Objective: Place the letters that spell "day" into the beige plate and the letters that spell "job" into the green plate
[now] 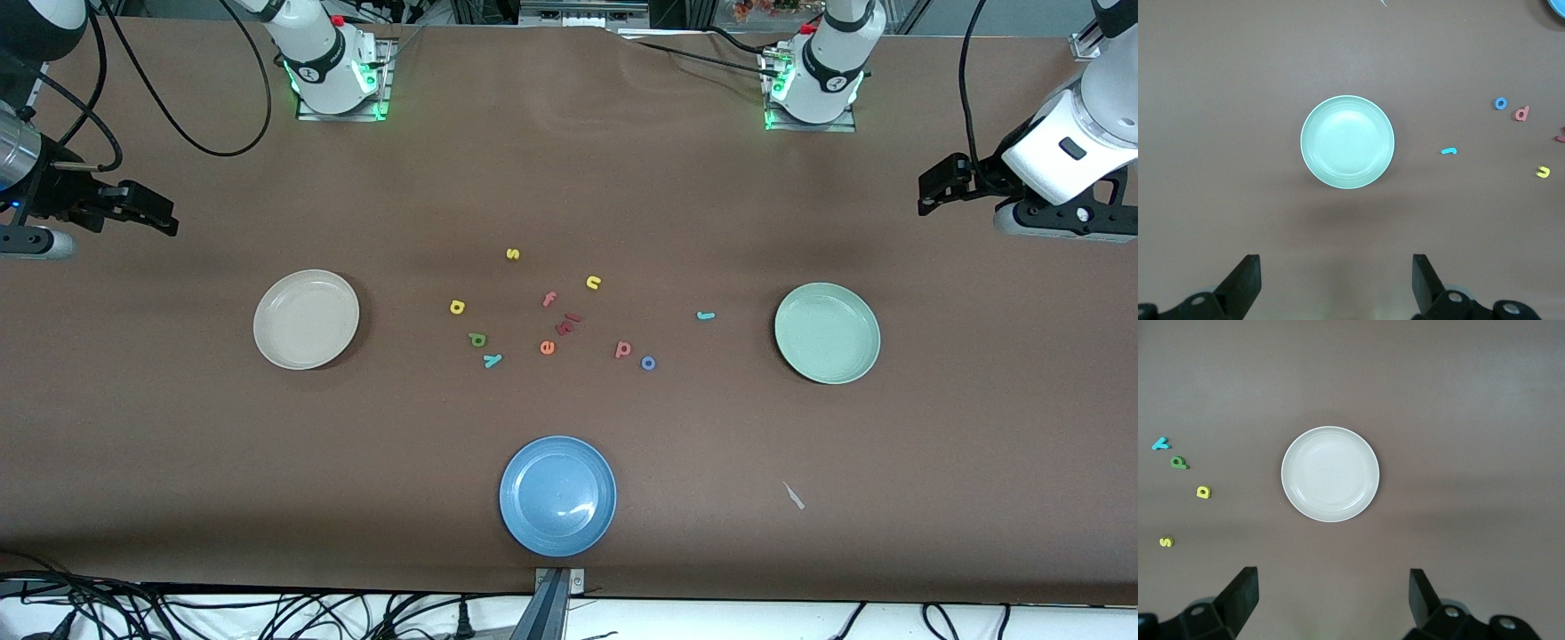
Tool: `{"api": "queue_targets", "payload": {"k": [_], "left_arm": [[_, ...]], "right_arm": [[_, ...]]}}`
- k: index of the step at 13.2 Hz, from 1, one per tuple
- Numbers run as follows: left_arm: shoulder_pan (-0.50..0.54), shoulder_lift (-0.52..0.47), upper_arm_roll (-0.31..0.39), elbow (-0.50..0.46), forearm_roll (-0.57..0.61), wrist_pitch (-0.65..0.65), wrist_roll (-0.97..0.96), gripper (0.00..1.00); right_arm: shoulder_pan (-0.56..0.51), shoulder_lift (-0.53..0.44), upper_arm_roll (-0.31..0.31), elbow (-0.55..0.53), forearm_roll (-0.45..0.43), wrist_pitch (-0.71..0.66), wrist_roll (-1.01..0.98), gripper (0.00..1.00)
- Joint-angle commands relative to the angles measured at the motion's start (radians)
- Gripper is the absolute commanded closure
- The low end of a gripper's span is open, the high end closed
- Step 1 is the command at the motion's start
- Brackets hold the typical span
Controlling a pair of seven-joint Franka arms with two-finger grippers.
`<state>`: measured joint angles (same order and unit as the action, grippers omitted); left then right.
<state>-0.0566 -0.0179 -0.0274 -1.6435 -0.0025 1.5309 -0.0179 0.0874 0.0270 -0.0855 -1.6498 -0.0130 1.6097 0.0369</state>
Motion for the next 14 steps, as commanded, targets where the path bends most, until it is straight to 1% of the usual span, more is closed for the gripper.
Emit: {"api": "queue_targets", "payload": {"k": [1,10,11,14], "left_arm": [[-0.002,0.013,0.001,0.028,0.015,-0.011,0.015,0.00],[-0.009,0.016,0.001,0.031,0.012,-0.011,0.013,0.00],[-0.011,0.033,0.001,0.033,0.013,-0.011,0.013,0.00],[-0.011,0.038,0.000,0.033,0.013,-0.011,0.013,0.00]], "right_arm": [[-0.003,-0.013,0.000,-0.011,-0.001,0.009,-0.002,0.00],[-0.002,-0.013,0.001,-0.010,-0.001,0.012,-0.003,0.00],[-0.002,-0.013,0.001,-0.010,-0.002,0.012,-0.003,0.00],[-0.002,-0.013,0.006,-0.002,-0.001,0.016,-0.003,0.00]]}}
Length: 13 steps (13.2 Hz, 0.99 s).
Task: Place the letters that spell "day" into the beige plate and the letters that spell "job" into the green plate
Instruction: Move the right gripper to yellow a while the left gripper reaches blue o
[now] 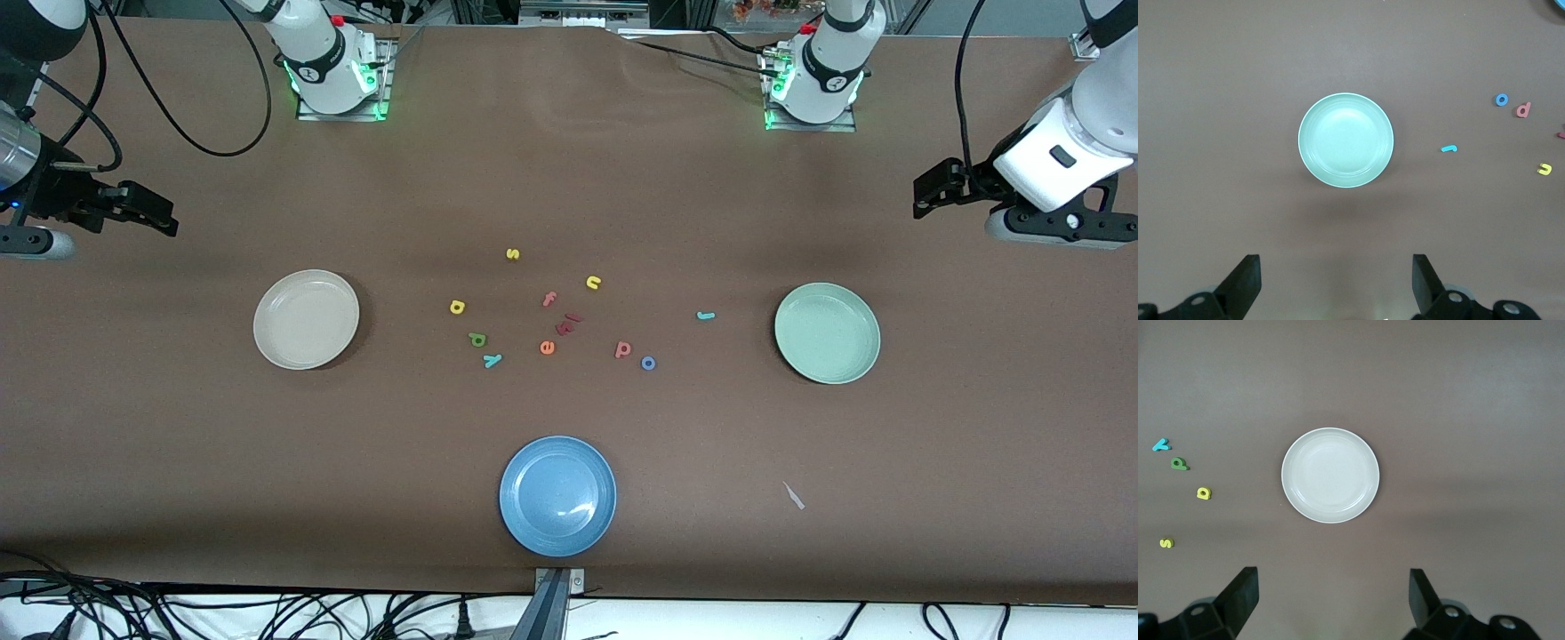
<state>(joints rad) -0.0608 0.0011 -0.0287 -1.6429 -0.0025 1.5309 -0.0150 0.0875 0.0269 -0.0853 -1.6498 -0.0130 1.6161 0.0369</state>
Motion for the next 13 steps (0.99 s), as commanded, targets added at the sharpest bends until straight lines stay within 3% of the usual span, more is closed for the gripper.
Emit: {"api": "queue_targets", "payload": {"k": [1,6,10,13], "left_arm": [[-0.007,0.020,0.001,0.032,0.012,-0.011,0.012,0.00],[-0.054,0.132,-0.023,0.040,0.007,-0.005,0.009,0.00],[-0.143,0.324,-0.022,0.211,0.004,-0.005,-0.035,0.00],[-0.227,0.424,-0.023,0.244,0.003,0.099,-0.259,0.00]], "right_arm": [[-0.002,-0.013,0.010,-0.001,-0.001,0.010,-0.003,0.00],[0.006,0.001,0.010,0.011,0.004,0.031,-0.020,0.00],[0.079,0.160,0.016,0.033,0.011,0.053,-0.003,0.00],[0.153,0.224,0.038,0.025,0.016,0.117,0.081,0.00]]}}
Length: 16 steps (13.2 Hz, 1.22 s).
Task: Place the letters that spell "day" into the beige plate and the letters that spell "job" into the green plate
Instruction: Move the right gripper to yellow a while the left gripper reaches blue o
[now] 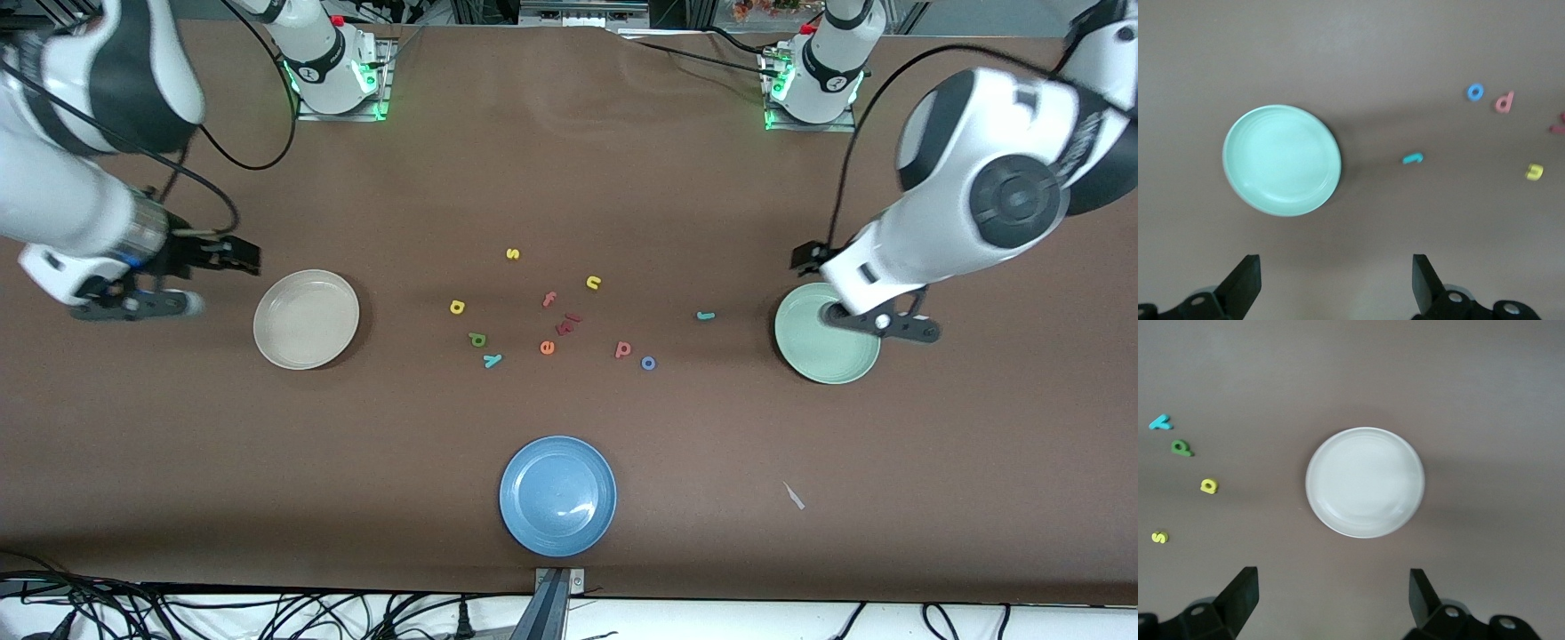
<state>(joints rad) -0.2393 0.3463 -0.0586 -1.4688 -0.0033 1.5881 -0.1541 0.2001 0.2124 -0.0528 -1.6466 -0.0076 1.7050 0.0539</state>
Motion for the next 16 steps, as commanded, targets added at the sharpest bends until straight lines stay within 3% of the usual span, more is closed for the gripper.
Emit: {"api": "queue_targets", "payload": {"k": [1,3,8,10,14,16], "left_arm": [[-0.061,0.098,0.006,0.070,-0.003,0.099,-0.161,0.00],[-0.095,0.150,0.005,0.070,-0.064,0.194,-0.189,0.00],[-0.143,0.273,0.005,0.077,-0.060,0.317,-0.182,0.00],[-0.141,0.327,0.005,0.076,-0.061,0.363,-0.180,0.00],[-0.169,0.364,0.006,0.076,-0.061,0.377,-0.305,0.00],[-0.176,0.369,0.005,0.058,-0.061,0.495,-0.422,0.00]], "right_arm": [[0.067,0.065,0.010,0.015,0.017,0.066,0.140,0.00],[0.157,0.106,0.013,0.014,0.018,0.122,0.323,0.00],[0.314,0.188,0.017,-0.059,0.052,0.349,0.645,0.00],[0.318,0.223,0.025,-0.083,0.107,0.415,0.658,0.00],[0.321,0.222,0.027,-0.271,0.107,0.642,0.658,0.00],[0.321,0.223,0.027,-0.327,0.107,0.709,0.658,0.00]]}}
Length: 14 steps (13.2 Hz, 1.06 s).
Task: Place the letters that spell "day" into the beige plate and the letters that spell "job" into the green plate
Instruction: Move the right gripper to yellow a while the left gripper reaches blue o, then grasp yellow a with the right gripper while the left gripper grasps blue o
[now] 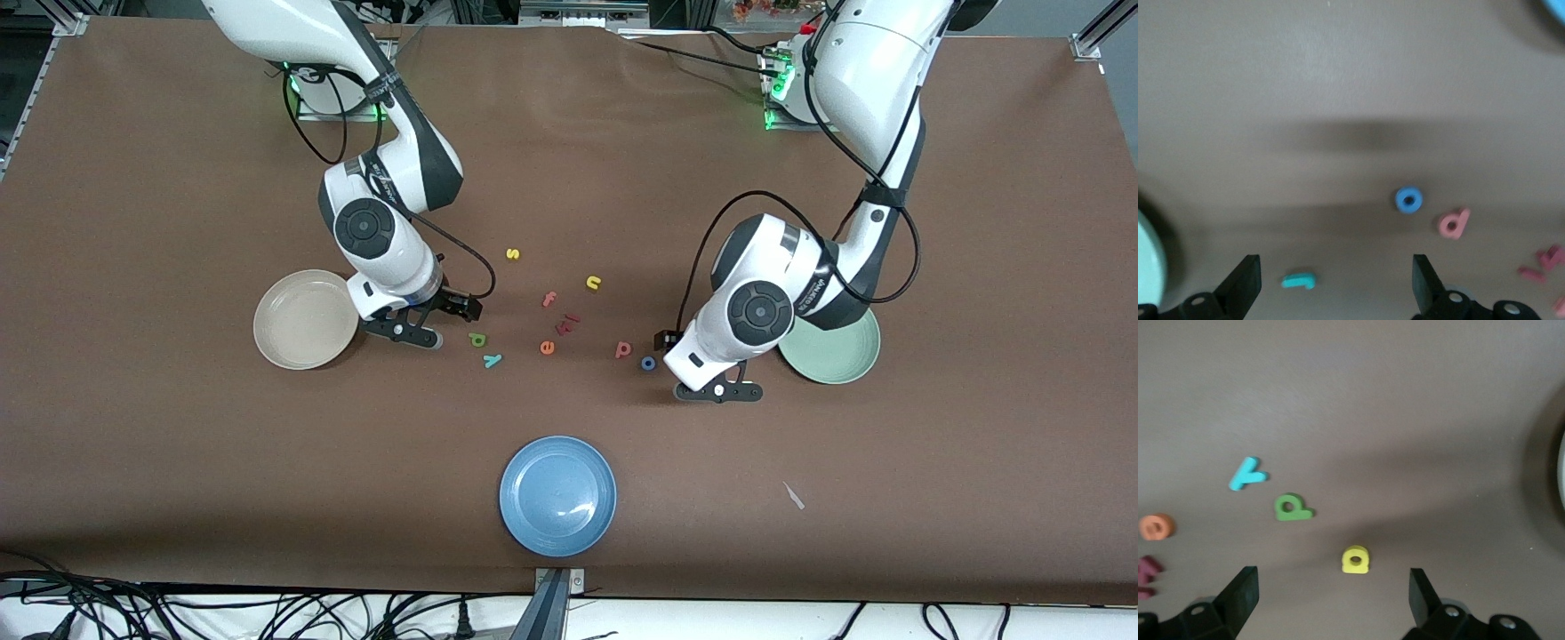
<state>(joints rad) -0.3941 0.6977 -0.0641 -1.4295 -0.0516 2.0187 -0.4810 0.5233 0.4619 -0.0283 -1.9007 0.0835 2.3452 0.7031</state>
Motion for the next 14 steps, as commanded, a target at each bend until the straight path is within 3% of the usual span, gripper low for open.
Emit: {"api": "queue_targets", "payload": {"k": [1,4,5,8,12,14], "left_arm": [[-0.031,0.029,0.010,0.018,-0.014,0.077,-0.129,0.00],[-0.063,0.051,0.010,0.020,-0.013,0.094,-0.316,0.00],[-0.068,0.058,0.010,0.020,-0.013,0.094,-0.387,0.06],[-0.077,0.112,0.010,0.027,-0.016,0.094,-0.521,0.41],[-0.074,0.155,0.012,0.032,-0.054,0.190,-0.522,0.43],[-0.075,0.164,0.010,0.032,-0.073,0.206,-0.518,0.43]], "right_arm": [[-0.002,-0.020,0.002,-0.102,0.016,0.124,0.009,0.00],[0.003,0.020,0.004,-0.115,0.016,0.180,0.004,0.00],[0.003,0.020,0.004,-0.117,0.016,0.175,-0.005,0.00],[0.020,0.041,0.002,-0.113,0.007,0.143,-0.033,0.00],[0.023,0.057,0.002,-0.112,0.007,0.144,-0.083,0.01],[0.023,0.064,0.002,-0.112,0.007,0.144,-0.090,0.06]]}}
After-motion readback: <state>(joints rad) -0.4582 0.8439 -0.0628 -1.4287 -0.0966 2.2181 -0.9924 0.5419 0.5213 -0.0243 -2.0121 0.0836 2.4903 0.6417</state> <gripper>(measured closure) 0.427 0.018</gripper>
